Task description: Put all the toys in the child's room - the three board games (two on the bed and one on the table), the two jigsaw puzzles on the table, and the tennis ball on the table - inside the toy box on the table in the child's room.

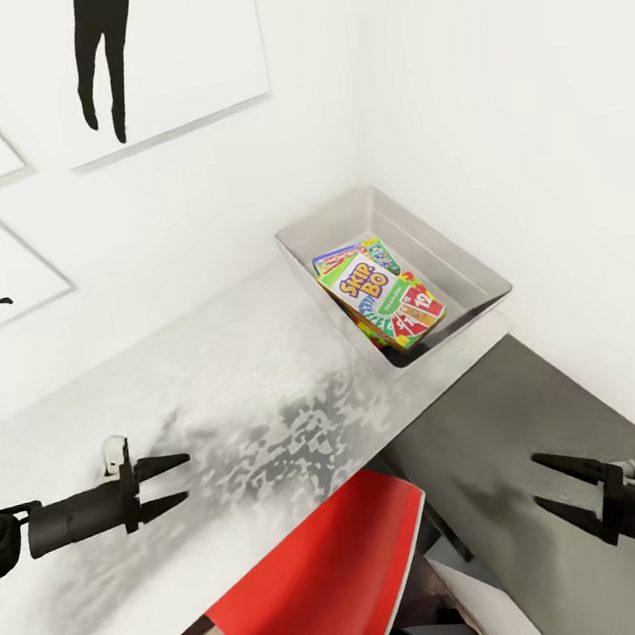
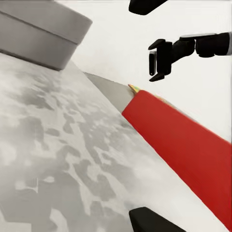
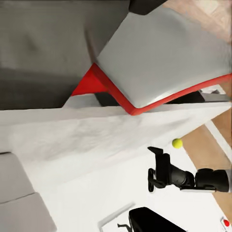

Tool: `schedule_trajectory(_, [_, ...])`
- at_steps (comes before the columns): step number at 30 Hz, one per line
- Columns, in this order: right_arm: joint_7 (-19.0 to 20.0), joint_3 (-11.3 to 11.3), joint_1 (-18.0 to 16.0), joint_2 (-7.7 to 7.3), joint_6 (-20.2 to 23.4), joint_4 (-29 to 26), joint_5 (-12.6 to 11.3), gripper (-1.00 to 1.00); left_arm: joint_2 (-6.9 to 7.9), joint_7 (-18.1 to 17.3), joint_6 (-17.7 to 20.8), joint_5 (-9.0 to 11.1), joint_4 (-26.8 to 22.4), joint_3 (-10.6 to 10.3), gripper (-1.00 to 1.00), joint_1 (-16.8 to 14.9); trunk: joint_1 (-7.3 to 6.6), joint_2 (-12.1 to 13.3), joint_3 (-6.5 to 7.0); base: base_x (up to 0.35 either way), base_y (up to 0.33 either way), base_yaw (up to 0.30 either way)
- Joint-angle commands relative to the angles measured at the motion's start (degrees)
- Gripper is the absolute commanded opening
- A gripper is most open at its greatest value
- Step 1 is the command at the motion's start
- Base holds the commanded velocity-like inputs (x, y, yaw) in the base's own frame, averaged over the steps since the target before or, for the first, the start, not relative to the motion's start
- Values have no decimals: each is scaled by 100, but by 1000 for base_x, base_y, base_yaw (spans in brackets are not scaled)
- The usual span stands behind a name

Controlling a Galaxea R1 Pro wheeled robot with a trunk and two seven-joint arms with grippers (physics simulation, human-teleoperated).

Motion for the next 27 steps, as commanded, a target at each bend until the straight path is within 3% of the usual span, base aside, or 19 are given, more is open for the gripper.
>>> schedule_trajectory(1, [42, -7, 108, 9, 13, -7, 11, 100, 82, -186, 8, 1, -25, -17, 100, 17, 4, -9, -4, 0, 0, -186])
schedule_trajectory(6, [126, 16, 287, 39, 13, -8, 23, 100, 238, -694, 8, -9, -70, -40, 100, 72, 4, -9, 12, 0, 0, -230])
schedule_trajectory(13, [153, 18, 319, 44, 13, -7, 27, 100, 294, -823, 8, -7, -82, -35, 100, 86, 4, -9, 38, 0, 0, -254])
schedule_trajectory(19, [148, 28, 330, 45, 13, -7, 65, 100, 465, -924, 8, 4, -81, -23, 100, 88, 4, -9, 48, 0, 0, -116])
schedule_trajectory(27, [153, 46, 304, 73, 13, -7, 544, 100, 557, -1067, 8, -2, -81, -11, 100, 88, 4, -9, 50, 0, 0, -18])
